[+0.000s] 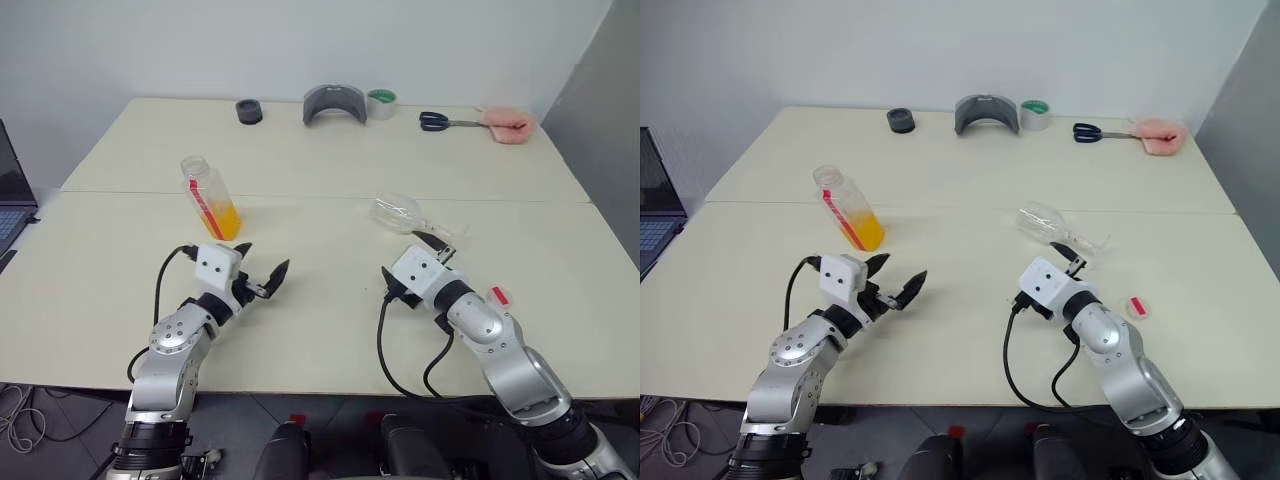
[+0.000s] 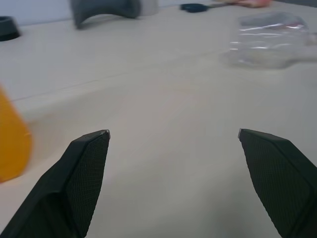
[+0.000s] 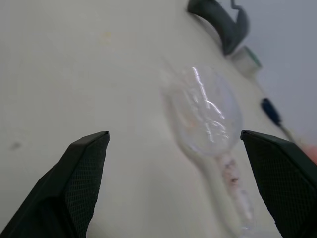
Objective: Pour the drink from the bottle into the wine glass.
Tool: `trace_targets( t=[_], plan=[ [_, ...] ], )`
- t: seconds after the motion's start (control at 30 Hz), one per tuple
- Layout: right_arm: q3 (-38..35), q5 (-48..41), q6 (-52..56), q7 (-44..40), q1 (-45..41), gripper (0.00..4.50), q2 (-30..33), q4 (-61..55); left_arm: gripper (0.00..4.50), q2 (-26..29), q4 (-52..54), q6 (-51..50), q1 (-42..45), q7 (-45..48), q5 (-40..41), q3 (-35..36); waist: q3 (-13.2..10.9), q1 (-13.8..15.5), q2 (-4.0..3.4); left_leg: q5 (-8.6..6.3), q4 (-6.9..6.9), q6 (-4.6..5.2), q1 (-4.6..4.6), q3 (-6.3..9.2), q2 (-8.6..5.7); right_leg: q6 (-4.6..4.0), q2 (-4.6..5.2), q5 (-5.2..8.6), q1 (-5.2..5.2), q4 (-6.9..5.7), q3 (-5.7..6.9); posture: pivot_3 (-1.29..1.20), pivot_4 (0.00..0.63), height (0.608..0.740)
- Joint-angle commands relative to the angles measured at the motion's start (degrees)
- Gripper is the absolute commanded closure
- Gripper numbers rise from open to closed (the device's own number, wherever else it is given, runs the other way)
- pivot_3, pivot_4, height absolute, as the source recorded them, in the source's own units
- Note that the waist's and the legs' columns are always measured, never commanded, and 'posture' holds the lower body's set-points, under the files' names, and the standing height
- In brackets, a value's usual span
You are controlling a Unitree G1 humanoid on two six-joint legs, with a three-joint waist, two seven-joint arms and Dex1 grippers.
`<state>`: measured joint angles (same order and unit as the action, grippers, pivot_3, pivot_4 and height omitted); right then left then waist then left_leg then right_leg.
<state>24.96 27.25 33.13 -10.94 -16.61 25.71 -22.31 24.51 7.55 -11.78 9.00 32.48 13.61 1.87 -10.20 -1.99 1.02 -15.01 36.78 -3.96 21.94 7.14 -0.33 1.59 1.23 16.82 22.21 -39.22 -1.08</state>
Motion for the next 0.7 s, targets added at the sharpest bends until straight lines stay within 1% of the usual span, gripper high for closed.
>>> trace_targets(
  t=[0.03, 0.17, 0.33, 0.43, 0.53, 0.7],
  plan=[
    [1.84, 8.41, 1.92, 4.07, -2.82, 0.0, -2.17, 4.31, 0.02, 1.02, -0.25, 3.89, 3.92, 1.99, -2.3, -1.86, 0.0, 0.11, 0.0, 0.02, 0.0, -0.03, 0.0, 0.0, -0.02, 0.0, 0.0, 0.0, 0.0, 0.01, 0.0, 0.0, 0.15, 0.74],
    [2.93, 13.48, 5.85, 5.49, -6.33, 0.0, -6.57, 12.0, 0.02, 0.53, -2.56, 5.45, 7.74, 2.83, -3.55, -3.56, 0.0, 0.11, 0.0, 0.1, -0.02, -0.19, 0.04, -0.06, -0.03, -0.01, 0.03, -0.01, -0.01, 0.1, -0.04, 0.0, 0.15, 0.74],
    [2.69, 16.83, 5.85, 8.78, -10.02, 0.0, -9.49, 22.34, 0.02, -0.55, -3.26, 6.86, 9.19, 4.22, -4.06, -5.75, 0.0, 0.07, 0.0, 0.1, -0.03, -0.19, 0.04, -0.06, -0.05, -0.02, 0.05, -0.01, 0.0, 0.11, -0.05, 0.0, 0.15, 0.74],
    [2.5, 18.0, 4.91, 9.97, -11.38, 0.0, -9.57, 25.48, 0.02, -0.93, -3.64, 7.43, 9.05, 4.63, -4.02, -6.38, 0.0, 0.03, 0.0, 0.1, -0.03, -0.18, 0.03, -0.05, -0.03, -0.03, 0.04, -0.03, 0.0, 0.09, -0.04, 0.0, 0.15, 0.74],
    [3.0, 20.85, 5.16, 12.33, -14.34, 0.0, -9.29, 30.95, 0.02, -1.16, -5.42, 8.81, 8.92, 5.49, -3.72, -6.17, 0.0, -0.03, 0.0, 0.1, -0.03, -0.18, 0.01, -0.08, -0.03, -0.04, 0.03, -0.03, 0.0, 0.08, -0.05, 0.0, 0.15, 0.74],
    [3.23, 22.45, 2.82, 13.26, -16.97, 0.0, -7.83, 36.79, 0.02, -2.9, -6.7, 9.23, 9.37, 6.29, -3.23, -7.16, 0.0, 0.06, 0.0, 0.1, -0.03, -0.17, 0.03, -0.07, -0.07, -0.04, 0.06, -0.04, 0.0, 0.08, -0.05, 0.0, 0.15, 0.74]
  ],
)
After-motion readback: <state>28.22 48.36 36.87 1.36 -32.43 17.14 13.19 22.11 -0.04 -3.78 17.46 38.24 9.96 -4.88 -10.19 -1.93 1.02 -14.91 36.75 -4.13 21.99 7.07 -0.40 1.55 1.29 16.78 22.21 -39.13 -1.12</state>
